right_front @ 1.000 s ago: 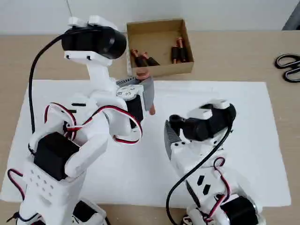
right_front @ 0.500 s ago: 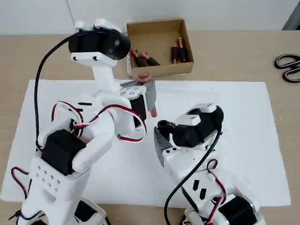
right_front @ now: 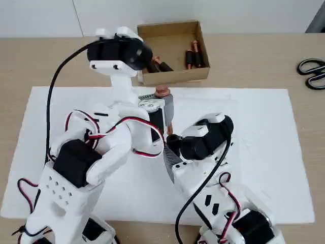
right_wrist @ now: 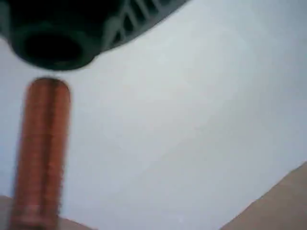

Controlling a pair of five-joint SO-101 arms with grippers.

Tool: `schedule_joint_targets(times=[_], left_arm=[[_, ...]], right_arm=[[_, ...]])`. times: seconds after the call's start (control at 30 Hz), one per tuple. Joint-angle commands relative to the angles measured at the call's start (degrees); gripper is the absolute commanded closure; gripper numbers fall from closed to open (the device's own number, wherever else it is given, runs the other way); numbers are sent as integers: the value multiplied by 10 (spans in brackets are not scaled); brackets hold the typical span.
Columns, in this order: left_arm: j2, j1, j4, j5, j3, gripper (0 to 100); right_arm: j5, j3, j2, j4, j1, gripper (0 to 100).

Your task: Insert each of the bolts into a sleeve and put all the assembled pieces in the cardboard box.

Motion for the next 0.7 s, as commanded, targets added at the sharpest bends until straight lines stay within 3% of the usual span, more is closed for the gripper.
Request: schedule_joint_targets(times=[0.0,0.67], left_arm=[[-4,4,-2,3,-1,994],[-8,7,7,19,21,994]], right_arm=[[-4,-4,-5,-16,-2,995],[-4,-4,-5,-16,0,995]])
